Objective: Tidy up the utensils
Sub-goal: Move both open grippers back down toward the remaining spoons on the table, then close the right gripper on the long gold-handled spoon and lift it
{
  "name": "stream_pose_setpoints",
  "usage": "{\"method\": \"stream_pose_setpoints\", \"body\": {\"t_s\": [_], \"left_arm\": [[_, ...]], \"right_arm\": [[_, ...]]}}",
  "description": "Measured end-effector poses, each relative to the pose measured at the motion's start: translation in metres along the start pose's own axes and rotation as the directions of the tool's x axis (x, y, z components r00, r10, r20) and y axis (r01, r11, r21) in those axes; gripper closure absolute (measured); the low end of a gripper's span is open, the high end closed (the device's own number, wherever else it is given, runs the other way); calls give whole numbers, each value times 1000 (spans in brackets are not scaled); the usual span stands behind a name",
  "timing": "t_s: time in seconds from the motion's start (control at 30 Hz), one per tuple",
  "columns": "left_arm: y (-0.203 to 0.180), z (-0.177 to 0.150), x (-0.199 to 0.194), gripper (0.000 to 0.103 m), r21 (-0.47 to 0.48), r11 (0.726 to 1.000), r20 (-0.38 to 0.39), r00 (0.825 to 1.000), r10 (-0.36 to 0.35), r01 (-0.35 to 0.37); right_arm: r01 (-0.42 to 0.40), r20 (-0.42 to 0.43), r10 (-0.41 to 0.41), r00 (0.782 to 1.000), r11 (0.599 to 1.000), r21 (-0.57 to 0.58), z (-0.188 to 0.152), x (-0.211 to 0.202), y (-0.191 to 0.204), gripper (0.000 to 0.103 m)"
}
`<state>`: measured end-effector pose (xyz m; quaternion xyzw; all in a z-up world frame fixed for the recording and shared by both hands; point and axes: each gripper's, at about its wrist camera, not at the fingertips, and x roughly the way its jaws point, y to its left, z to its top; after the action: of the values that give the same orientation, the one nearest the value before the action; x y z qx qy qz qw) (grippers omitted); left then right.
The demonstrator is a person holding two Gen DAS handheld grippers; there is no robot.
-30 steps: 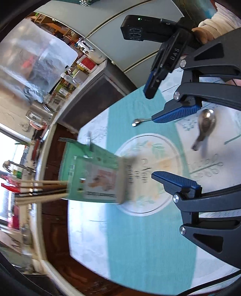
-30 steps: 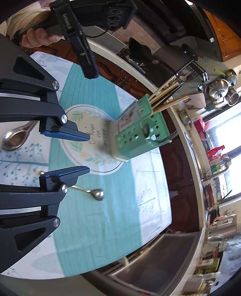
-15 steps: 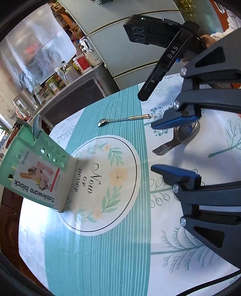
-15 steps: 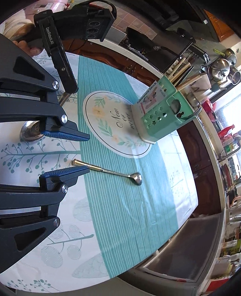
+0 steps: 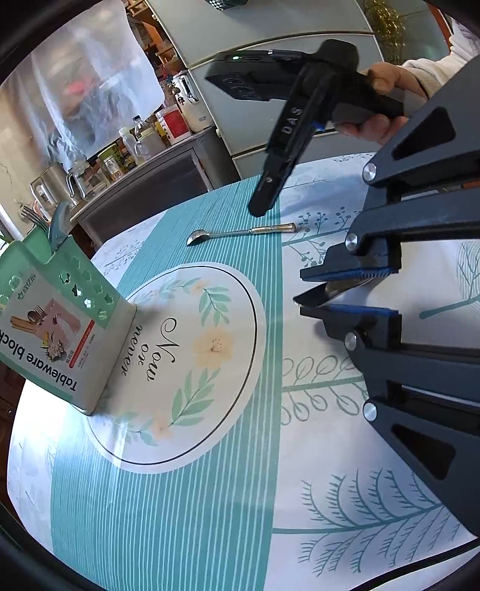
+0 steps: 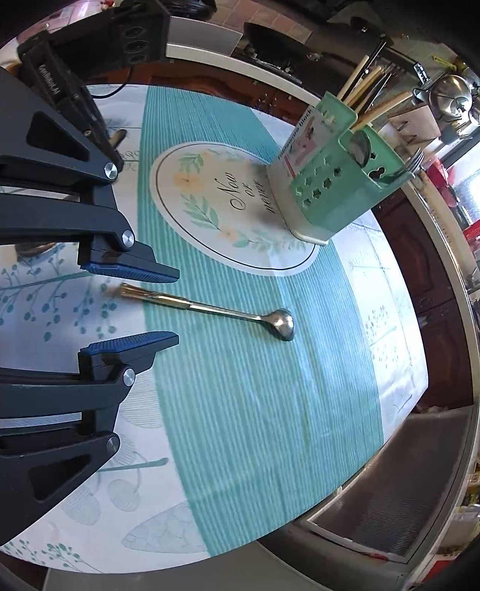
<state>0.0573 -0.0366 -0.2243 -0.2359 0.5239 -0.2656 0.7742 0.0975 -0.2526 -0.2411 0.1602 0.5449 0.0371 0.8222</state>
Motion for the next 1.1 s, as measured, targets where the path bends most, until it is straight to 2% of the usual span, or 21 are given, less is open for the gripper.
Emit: {"method": "stream_pose_setpoints", "body": {"t_s": [0.2, 0.3, 0.53, 0.77, 0.93, 1.1], "left_arm": [[-8, 2, 5, 99, 31, 999, -17, 1000, -25, 25], [-17, 4, 5, 100, 78, 997, -11, 1000, 4, -3], [-31, 17, -8, 101, 153, 985, 35, 996, 81, -85], [-41, 40, -22, 101, 203, 956, 101, 976, 192, -209], [-50, 54, -32, 101, 243, 935, 137, 963, 233, -260], [-65, 66, -48, 101, 291, 907, 182, 949, 259, -303]], "right_arm": [[70, -35, -72, 997, 996, -47, 29, 11, 13, 75], [103, -50, -106, 993, 993, -58, 47, 19, 16, 76], [118, -95, -121, 988, 992, -37, 79, 45, 15, 86], [187, -113, -196, 974, 979, -84, 96, 62, 25, 90], [262, -110, -286, 952, 946, -192, 102, 71, 41, 97], [188, -131, -209, 969, 970, -153, 109, 70, 31, 99]]}}
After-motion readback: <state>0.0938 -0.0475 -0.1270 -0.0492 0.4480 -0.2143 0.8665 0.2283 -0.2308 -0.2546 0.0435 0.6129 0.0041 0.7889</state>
